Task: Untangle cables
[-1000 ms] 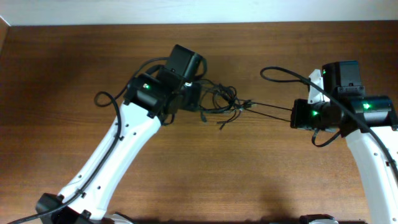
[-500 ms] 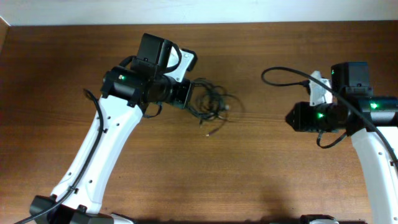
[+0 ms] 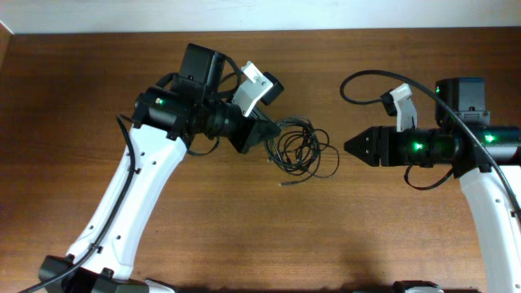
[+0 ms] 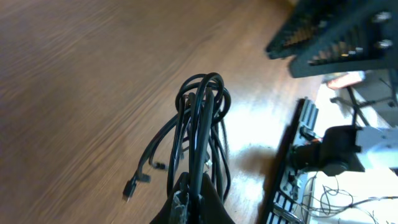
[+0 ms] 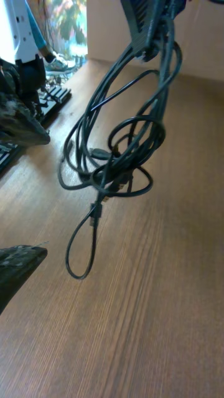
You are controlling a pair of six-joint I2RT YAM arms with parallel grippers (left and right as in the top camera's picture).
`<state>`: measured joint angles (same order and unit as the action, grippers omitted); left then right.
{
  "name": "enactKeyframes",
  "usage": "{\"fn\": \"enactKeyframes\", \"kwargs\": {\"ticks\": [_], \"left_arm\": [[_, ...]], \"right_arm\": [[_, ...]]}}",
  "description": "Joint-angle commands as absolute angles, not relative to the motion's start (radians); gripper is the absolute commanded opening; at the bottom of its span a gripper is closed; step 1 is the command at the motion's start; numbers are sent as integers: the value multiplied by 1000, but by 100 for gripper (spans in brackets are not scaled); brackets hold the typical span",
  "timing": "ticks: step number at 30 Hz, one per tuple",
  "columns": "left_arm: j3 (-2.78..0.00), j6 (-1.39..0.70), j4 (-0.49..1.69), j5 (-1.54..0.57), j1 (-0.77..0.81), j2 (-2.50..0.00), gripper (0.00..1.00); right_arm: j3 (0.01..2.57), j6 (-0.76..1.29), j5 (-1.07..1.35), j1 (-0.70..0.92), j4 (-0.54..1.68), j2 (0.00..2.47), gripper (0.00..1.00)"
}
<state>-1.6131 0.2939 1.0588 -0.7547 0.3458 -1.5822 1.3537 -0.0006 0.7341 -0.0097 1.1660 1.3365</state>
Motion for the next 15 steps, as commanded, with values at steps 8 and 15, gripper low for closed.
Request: {"fn": "enactKeyframes", "kwargs": {"ticks": [8,15], "left_arm": [[-1620,371,1051,-907,345,-1580,0],[-1620,353,1040,-929,345,-1580,0]], "right_arm": [[1357,-25,850,-7,1163,1338,25],[1355,-31,856,27,1171,1338,28]]}}
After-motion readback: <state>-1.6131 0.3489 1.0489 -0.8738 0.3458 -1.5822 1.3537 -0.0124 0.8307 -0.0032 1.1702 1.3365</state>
